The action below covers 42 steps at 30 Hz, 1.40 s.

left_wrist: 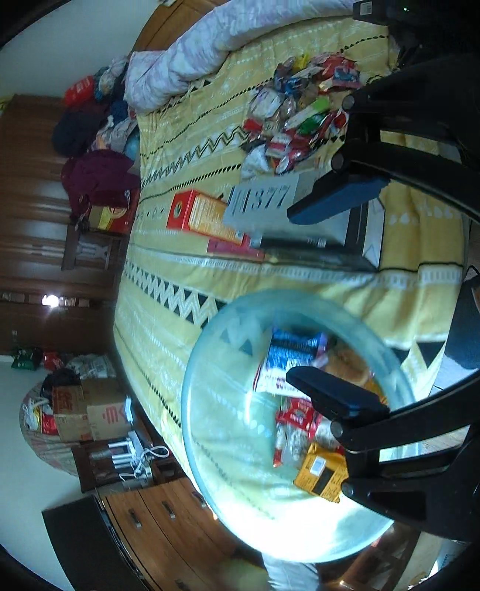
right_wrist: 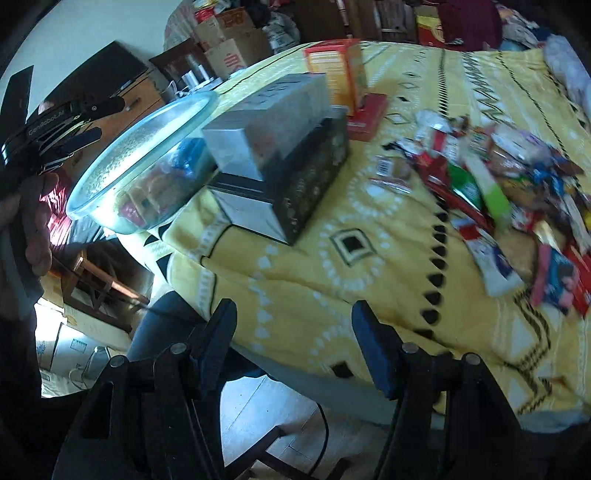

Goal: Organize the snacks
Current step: 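Move both open tools back to the snack pile and approach the green pack with the left tool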

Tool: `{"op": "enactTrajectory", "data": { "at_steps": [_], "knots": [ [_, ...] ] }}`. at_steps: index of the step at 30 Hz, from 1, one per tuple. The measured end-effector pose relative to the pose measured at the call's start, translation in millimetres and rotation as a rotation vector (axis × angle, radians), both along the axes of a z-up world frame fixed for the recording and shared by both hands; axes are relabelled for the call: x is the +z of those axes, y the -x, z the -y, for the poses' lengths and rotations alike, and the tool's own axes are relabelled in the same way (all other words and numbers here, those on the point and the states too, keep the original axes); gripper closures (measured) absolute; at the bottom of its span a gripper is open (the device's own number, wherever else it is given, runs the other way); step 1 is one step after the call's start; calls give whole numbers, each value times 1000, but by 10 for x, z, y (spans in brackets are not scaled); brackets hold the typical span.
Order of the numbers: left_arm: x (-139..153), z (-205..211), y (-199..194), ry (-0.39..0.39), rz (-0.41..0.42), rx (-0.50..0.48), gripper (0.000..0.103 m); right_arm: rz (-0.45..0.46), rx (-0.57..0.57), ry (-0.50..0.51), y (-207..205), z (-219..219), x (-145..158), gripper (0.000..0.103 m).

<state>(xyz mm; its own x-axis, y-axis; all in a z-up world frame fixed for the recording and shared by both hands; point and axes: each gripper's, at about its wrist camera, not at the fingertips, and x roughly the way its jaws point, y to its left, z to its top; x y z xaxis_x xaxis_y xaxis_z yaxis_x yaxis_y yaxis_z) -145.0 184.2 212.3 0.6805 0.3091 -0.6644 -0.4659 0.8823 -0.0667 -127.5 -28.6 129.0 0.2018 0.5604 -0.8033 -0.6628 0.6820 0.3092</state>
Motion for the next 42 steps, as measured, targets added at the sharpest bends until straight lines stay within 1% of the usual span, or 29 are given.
{"op": "enactTrajectory", "data": {
  "at_steps": [2,4,6,9,11,12,13,15,16,17,20,22,25,27,29,30,31,32,33,34,35,36,40,41,42],
  "knots": [
    [-1,275,-110,1,-4,-62,23,10,-36,-13,-13,220,54,35],
    [-31,534,-230,19,-6,-124,22,20,-65,-24,-11,393,99,33],
    [-123,771,-371,35,-27,-178,19,25,-94,-23,-5,588,98,33],
    [-345,1147,-645,69,-93,-271,19,12,-139,-14,-11,908,14,33],
    [-493,1360,-813,94,-133,-326,19,-10,-176,-7,-35,1124,-76,33],
    [-591,1446,-921,119,-158,-359,19,-28,-199,-4,-59,1233,-141,33],
    [-671,1504,-1014,143,-181,-378,19,-48,-220,-1,-90,1331,-206,33],
    [-835,1588,-1206,166,-216,-397,20,-79,-257,0,-153,1515,-319,33],
    [-934,1598,-1307,203,-231,-410,21,-92,-272,-2,-188,1585,-363,33],
    [-1048,1581,-1416,254,-252,-406,22,-102,-286,-6,-226,1644,-395,33],
    [-1342,1535,-1644,358,-278,-382,29,-114,-304,-17,-345,1757,-443,33],
    [-1534,1518,-1826,387,-307,-357,29,-113,-304,-23,-428,1790,-442,33],
    [-1719,1490,-2036,444,-320,-328,28,-108,-301,-23,-540,1794,-451,33],
    [-1796,1484,-2173,478,-309,-310,29,-104,-300,-19,-604,1800,-462,33],
    [-1846,1503,-2308,506,-296,-313,29,-105,-301,-17,-651,1806,-480,33],
    [-1881,1516,-2357,527,-299,-321,31,-106,-301,-18,-662,1810,-490,33],
    [-1905,1497,-2379,533,-307,-316,35,-106,-301,-19,-673,1814,-497,33],
    [-1912,1473,-2367,528,-312,-307,49,-107,-302,-21,-677,1809,-505,33],
    [-1888,1433,-2321,531,-304,-309,59,-106,-303,-23,-669,1808,-510,33],
    [-1865,1385,-2268,561,-289,-323,65,-105,-304,-25,-662,1813,-522,33],
    [-1859,1339,-2213,600,-279,-337,80,-107,-304,-25,-652,1814,-535,33],
    [-1822,1311,-2102,638,-265,-355,82,-113,-302,-26,-642,1804,-557,33],
    [-1702,1325,-1604,634,-251,-409,82,-116,-292,-29,-596,1745,-597,33],
    [-1712,1329,-1469,640,-252,-411,82,-113,-289,-32,-582,1724,-592,33],
    [-1737,1331,-1313,644,-251,-407,76,-110,-287,-33,-570,1708,-596,33]
  ]
}}
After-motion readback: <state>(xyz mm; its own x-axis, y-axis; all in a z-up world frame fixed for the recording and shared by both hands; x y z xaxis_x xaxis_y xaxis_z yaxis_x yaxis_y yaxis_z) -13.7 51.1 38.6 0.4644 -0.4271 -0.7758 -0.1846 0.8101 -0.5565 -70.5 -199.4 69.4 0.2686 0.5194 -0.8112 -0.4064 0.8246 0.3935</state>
